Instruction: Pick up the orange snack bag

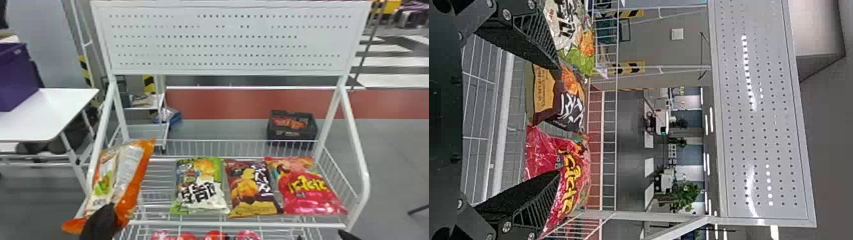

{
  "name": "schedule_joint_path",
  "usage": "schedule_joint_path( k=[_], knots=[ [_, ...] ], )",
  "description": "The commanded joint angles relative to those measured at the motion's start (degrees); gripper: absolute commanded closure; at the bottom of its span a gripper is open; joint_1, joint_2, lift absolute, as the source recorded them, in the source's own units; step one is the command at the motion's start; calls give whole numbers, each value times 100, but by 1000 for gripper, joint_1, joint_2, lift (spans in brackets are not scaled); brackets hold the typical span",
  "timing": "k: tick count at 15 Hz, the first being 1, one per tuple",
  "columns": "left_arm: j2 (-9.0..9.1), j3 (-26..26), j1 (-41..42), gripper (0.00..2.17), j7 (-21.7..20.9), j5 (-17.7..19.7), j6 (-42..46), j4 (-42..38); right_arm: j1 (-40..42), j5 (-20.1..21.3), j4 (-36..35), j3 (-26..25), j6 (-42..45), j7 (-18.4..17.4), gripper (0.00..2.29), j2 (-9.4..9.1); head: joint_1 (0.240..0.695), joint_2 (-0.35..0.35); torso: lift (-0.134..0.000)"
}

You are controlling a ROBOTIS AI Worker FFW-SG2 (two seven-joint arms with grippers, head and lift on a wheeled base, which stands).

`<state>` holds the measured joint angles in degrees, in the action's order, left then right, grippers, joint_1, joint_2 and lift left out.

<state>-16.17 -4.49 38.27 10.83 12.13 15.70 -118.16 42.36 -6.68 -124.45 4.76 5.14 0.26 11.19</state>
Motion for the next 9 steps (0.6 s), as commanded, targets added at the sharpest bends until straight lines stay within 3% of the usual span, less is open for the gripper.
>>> schedule_joint_path(
  k=[1, 9],
  knots=[
    [0, 98, 251, 1379, -20, 0, 385, 12, 0, 0, 0, 7, 0, 0, 144, 6, 499, 0, 0],
    [-26, 221, 831, 1379, -134, -88, 1070, 83, -52, 9, 70, 69, 0, -17, 144, 6, 499, 0, 0]
  ],
)
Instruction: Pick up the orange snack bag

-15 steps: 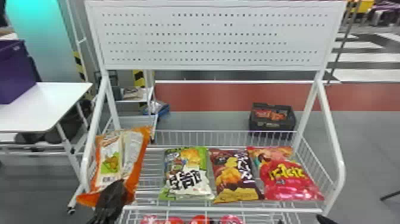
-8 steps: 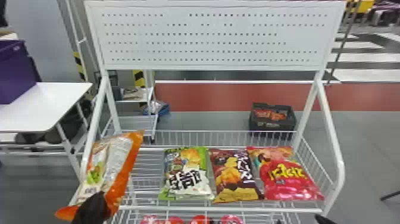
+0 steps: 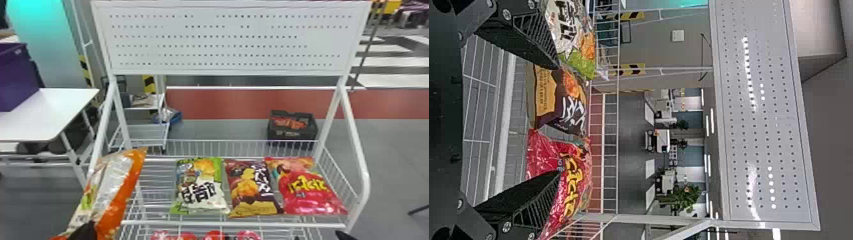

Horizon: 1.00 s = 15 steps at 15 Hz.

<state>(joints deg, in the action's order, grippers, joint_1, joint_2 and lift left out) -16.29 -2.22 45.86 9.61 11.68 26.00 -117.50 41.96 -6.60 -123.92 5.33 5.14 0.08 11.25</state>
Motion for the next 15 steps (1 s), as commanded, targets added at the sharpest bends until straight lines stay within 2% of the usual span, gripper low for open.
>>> schedule_joint_path(
  k=[1, 15],
  knots=[
    [-24, -6, 98, 1379, -30, -61, 58, 61, -12, -8, 17, 12, 0, -8, 144, 0, 499, 0, 0],
    [-24, 2, 186, 1382, -3, -113, 392, 219, -21, -26, 52, 12, 0, -8, 144, 18, 499, 0, 0]
  ],
)
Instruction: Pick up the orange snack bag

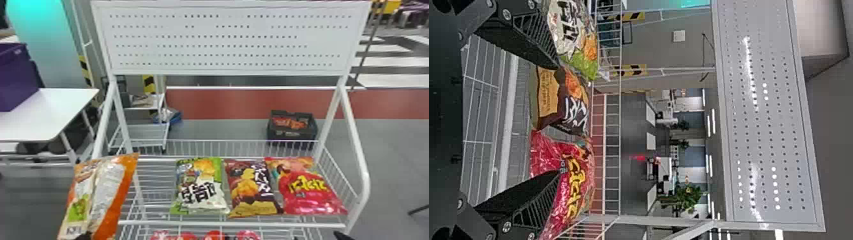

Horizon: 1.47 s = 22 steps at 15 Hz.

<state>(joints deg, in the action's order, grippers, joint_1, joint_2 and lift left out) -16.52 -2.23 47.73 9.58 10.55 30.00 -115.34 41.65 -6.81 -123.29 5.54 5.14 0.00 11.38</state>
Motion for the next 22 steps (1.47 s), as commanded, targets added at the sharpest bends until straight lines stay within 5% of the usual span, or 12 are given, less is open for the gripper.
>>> schedule_joint_path(
  k=[1, 22],
  knots=[
    [0, 3, 0, 1379, 0, 0, 9, 11, 18, -4, -11, -9, 0, 0, 144, 5, 499, 0, 0],
    [0, 3, -9, 1379, -9, 0, -8, 29, 18, -31, -20, -9, -35, -9, 144, 75, 499, 0, 0]
  ],
)
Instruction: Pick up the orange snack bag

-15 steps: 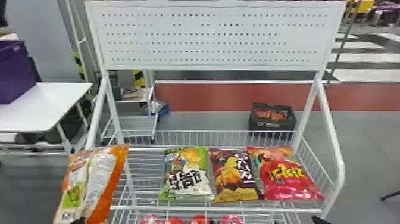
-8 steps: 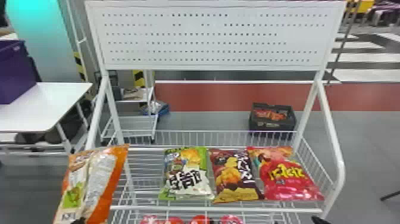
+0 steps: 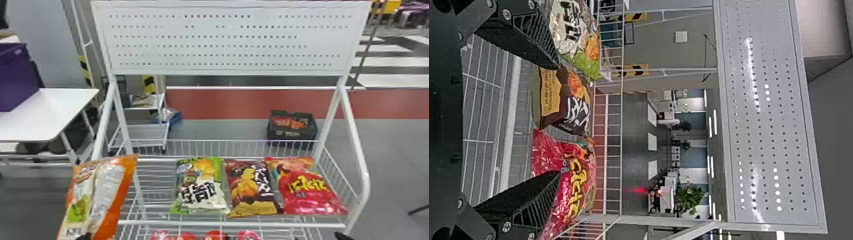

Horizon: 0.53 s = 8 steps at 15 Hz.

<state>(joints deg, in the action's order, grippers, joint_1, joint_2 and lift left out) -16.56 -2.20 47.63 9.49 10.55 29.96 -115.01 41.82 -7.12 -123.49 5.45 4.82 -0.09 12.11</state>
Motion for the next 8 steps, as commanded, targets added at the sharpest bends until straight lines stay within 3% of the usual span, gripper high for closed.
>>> schedule_joint_path(
  k=[1, 8],
  knots=[
    [3, -9, 0, 1379, 0, 0, -4, -4, -7, 0, 0, 0, -3, 0, 144, 2, 499, 0, 0],
    [3, -9, -9, 1379, 0, 0, 14, 5, -33, -9, 9, 0, -3, 0, 144, 2, 499, 0, 0]
  ],
)
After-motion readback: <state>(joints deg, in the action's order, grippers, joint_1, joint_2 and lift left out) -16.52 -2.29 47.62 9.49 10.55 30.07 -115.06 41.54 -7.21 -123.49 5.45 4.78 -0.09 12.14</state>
